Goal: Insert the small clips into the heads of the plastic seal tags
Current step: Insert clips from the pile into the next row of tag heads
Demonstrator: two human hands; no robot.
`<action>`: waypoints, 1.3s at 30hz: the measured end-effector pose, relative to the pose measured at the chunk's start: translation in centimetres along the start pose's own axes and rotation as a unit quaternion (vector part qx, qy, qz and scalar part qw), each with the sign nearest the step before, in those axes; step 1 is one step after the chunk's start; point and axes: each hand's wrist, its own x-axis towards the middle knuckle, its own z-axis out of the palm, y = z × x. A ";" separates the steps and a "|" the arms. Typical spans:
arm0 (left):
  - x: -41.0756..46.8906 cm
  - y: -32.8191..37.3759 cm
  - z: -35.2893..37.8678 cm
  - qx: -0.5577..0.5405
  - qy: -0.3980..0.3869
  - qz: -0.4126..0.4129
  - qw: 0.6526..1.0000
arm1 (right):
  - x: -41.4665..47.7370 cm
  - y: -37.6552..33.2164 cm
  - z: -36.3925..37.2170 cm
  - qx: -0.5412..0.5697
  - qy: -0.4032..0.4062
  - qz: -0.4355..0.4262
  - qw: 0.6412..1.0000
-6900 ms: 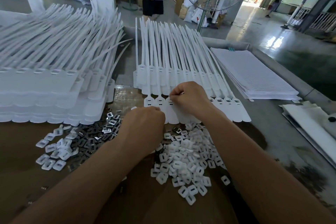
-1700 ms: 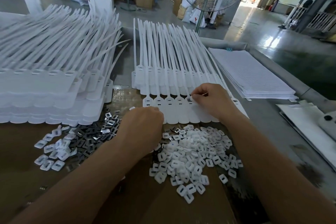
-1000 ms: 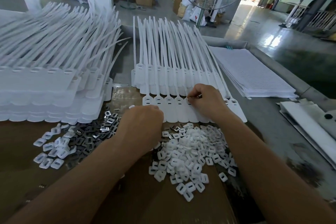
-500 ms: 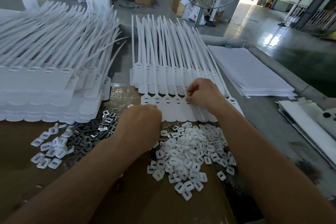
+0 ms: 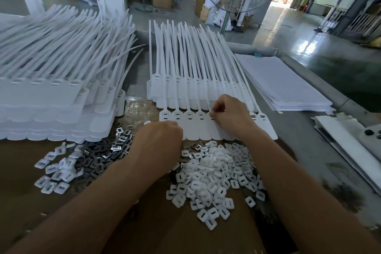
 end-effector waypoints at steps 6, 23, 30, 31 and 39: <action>0.1 -0.1 0.3 0.007 -0.006 0.006 1.000 | -1.1 0.1 -1.1 0.056 -0.037 -0.012 0.998; 0.3 -0.2 0.4 -0.001 -0.010 -0.010 1.000 | -5.8 0.9 -4.3 0.007 -0.151 -0.017 0.988; 0.2 -0.3 0.4 -0.001 -0.007 -0.011 1.000 | -6.1 0.3 -4.1 -0.021 -0.151 -0.007 0.988; 0.3 -0.3 0.4 0.000 -0.007 -0.010 1.000 | -6.1 0.2 -4.0 -0.022 -0.151 -0.007 0.988; 0.2 -0.4 0.3 0.003 -0.008 -0.005 1.000 | -6.3 -0.3 -3.9 -0.057 -0.160 -0.011 0.985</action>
